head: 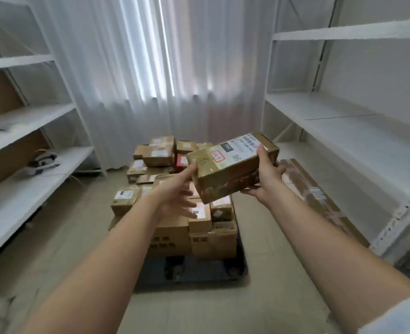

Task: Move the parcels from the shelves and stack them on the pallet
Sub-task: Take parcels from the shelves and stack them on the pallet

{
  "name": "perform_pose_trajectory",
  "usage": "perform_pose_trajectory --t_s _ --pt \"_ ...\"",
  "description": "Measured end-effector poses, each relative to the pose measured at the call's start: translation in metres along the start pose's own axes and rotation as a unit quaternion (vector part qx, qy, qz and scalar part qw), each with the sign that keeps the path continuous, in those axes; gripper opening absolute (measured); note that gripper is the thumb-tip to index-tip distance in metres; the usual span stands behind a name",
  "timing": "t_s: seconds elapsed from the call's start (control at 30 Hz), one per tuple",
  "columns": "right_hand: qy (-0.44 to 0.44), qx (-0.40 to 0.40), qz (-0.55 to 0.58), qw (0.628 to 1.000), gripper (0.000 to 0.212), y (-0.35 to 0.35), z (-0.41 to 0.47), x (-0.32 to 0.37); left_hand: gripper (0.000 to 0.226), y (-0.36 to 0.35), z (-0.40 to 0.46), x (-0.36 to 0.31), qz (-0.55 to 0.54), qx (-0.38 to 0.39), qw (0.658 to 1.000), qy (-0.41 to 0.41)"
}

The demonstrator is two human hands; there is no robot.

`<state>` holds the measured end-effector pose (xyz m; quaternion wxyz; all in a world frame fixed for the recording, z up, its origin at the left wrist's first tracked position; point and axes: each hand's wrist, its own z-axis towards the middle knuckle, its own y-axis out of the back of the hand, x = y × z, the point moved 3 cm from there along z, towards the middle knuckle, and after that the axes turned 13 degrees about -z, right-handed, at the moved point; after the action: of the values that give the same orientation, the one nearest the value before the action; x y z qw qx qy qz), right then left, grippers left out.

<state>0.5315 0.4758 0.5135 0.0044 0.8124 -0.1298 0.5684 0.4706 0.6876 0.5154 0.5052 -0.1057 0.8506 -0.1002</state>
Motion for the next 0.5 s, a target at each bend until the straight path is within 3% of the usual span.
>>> perform_pose_trajectory --t_s 0.13,0.33,0.43,0.5 --pt "0.009 0.103 -0.040 0.994 0.073 -0.118 -0.010 -0.008 0.091 0.091 -0.023 -0.019 -0.103 -0.055 0.992 -0.050" --pt "0.001 0.224 -0.110 0.968 0.077 -0.273 0.008 -0.031 0.037 0.202 -0.024 -0.053 -0.146 -0.177 0.967 -0.109" --pt "-0.005 0.265 -0.162 0.951 0.077 -0.340 0.034 -0.036 0.029 0.266 -0.009 -0.077 -0.155 -0.231 0.952 -0.130" --pt "-0.008 0.285 -0.201 0.937 0.061 -0.380 0.051 -0.036 0.032 0.310 0.004 -0.095 -0.163 -0.257 0.944 -0.129"
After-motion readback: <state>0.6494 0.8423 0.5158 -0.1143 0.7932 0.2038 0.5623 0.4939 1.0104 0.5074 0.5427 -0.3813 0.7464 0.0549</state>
